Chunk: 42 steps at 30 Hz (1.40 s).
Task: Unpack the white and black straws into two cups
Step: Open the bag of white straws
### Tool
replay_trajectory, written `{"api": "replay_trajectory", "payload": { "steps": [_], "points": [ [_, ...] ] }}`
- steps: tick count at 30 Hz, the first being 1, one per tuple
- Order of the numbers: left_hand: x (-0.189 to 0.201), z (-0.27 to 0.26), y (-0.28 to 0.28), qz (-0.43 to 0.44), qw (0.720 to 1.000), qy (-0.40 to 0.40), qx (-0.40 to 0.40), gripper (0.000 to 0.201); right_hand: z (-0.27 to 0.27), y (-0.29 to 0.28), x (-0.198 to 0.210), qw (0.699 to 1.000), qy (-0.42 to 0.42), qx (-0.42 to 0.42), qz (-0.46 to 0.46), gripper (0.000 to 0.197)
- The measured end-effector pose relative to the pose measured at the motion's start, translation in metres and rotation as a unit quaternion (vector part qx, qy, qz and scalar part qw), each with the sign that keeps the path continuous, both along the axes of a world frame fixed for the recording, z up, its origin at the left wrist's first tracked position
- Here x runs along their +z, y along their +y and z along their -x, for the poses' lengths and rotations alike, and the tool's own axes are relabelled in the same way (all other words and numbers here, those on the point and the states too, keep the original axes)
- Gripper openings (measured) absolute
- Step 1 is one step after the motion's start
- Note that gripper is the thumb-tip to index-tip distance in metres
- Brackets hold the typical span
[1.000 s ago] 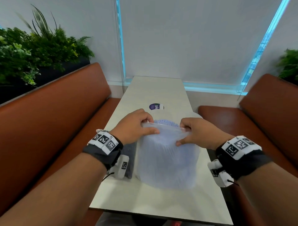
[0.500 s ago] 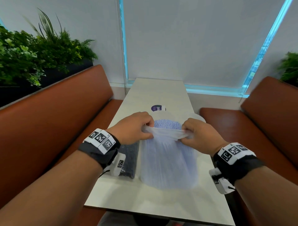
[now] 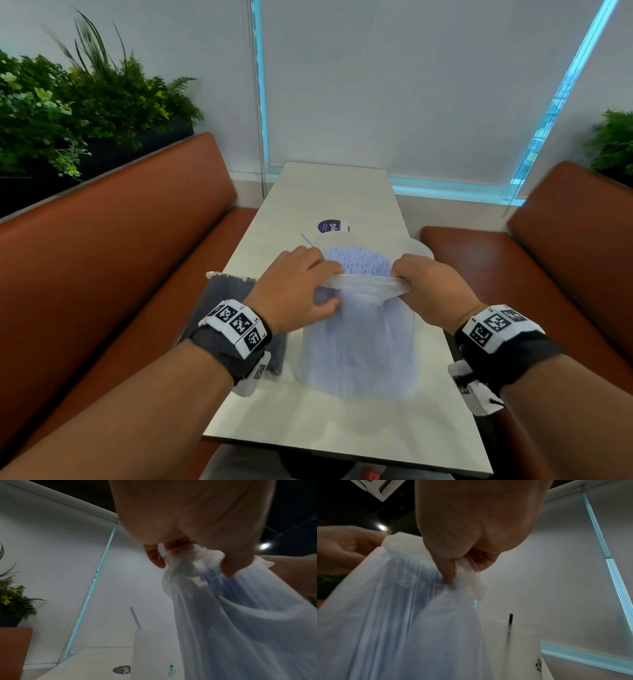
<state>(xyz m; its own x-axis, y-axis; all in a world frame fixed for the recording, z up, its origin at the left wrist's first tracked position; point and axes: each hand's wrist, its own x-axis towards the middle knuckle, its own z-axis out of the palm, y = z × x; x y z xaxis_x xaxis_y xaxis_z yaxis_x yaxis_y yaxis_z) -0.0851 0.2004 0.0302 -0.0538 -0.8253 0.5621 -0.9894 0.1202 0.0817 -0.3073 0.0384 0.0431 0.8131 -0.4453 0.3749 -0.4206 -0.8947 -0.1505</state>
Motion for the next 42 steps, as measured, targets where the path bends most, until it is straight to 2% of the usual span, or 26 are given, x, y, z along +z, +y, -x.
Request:
{"api": "replay_trajectory", "payload": {
  "steps": [2,4,8,9,14,17,20,22,25,26,28,30,31,32,34,36,37,39,40,42],
  "points": [
    [-0.003,0.004,0.001,0.003,1.0,0.009,0.003,0.052,0.001,0.007,-0.005,0.999,-0.01,0.021,0.047,0.018],
    [-0.006,0.008,0.0,0.032,0.999,0.008,0.026,0.052,0.0,0.015,-0.01,0.997,-0.033,0.052,0.049,0.023],
    [-0.012,0.019,-0.009,0.098,0.993,-0.021,0.069,0.042,-0.001,0.022,-0.015,0.995,-0.056,0.085,0.019,0.058],
    [-0.014,0.021,-0.01,0.108,0.991,-0.024,0.074,0.04,-0.002,0.022,-0.017,0.994,-0.059,0.082,0.032,0.06],
    [-0.022,0.025,-0.01,0.13,0.988,-0.045,0.065,0.026,-0.007,0.02,-0.026,0.981,-0.114,0.089,0.132,0.042],
    [-0.028,0.023,-0.008,0.12,0.99,-0.062,0.051,0.021,-0.007,0.02,-0.034,0.974,-0.128,0.09,0.162,0.043],
    [-0.034,0.022,-0.002,0.108,0.993,-0.041,0.038,0.012,-0.003,0.024,-0.042,0.976,-0.139,0.089,0.142,0.041],
    [-0.037,0.02,0.003,0.106,0.994,-0.014,0.027,0.014,0.002,0.026,-0.049,0.98,-0.15,0.08,0.107,0.04],
    [-0.036,0.02,0.01,0.091,0.988,0.122,-0.021,0.029,0.009,0.027,-0.057,0.979,-0.19,0.063,0.033,0.042],
    [-0.034,0.023,0.012,0.087,0.977,0.193,-0.03,0.031,0.009,0.027,-0.059,0.975,-0.222,0.03,0.005,0.041],
    [-0.03,0.03,0.013,0.102,0.937,0.334,-0.02,0.027,0.004,0.029,-0.06,0.95,-0.288,-0.082,-0.093,0.042],
    [-0.027,0.035,0.008,0.114,0.895,0.43,0.018,0.019,-0.005,0.031,-0.057,0.893,-0.32,-0.197,-0.248,0.031],
    [-0.026,0.036,0.005,0.116,0.882,0.455,0.037,0.015,-0.009,0.031,-0.055,0.858,-0.321,-0.234,-0.325,0.027],
    [-0.026,0.036,0.001,0.117,0.875,0.467,0.053,0.014,-0.012,0.031,-0.054,0.827,-0.316,-0.256,-0.388,0.032],
    [-0.027,0.033,-0.005,0.112,0.869,0.474,0.087,0.021,-0.016,0.031,-0.052,0.782,-0.3,-0.266,-0.477,0.034],
    [-0.025,0.029,-0.008,0.095,0.857,0.49,0.129,0.032,-0.019,0.03,-0.051,0.774,-0.293,-0.264,-0.495,0.029],
    [-0.024,0.028,-0.009,0.078,0.838,0.521,0.142,0.035,-0.02,0.03,-0.051,0.771,-0.295,-0.266,-0.498,0.025],
    [-0.021,0.027,-0.01,0.039,0.777,0.614,0.133,0.042,-0.019,0.032,-0.049,0.759,-0.303,-0.27,-0.509,0.017],
    [-0.019,0.027,-0.01,0.029,0.75,0.649,0.12,0.043,-0.018,0.032,-0.048,0.756,-0.31,-0.267,-0.512,0.024],
    [-0.013,0.029,-0.01,0.027,0.747,0.655,0.11,0.034,-0.018,0.035,-0.044,0.764,-0.312,-0.251,-0.507,0.039]
  ]
}}
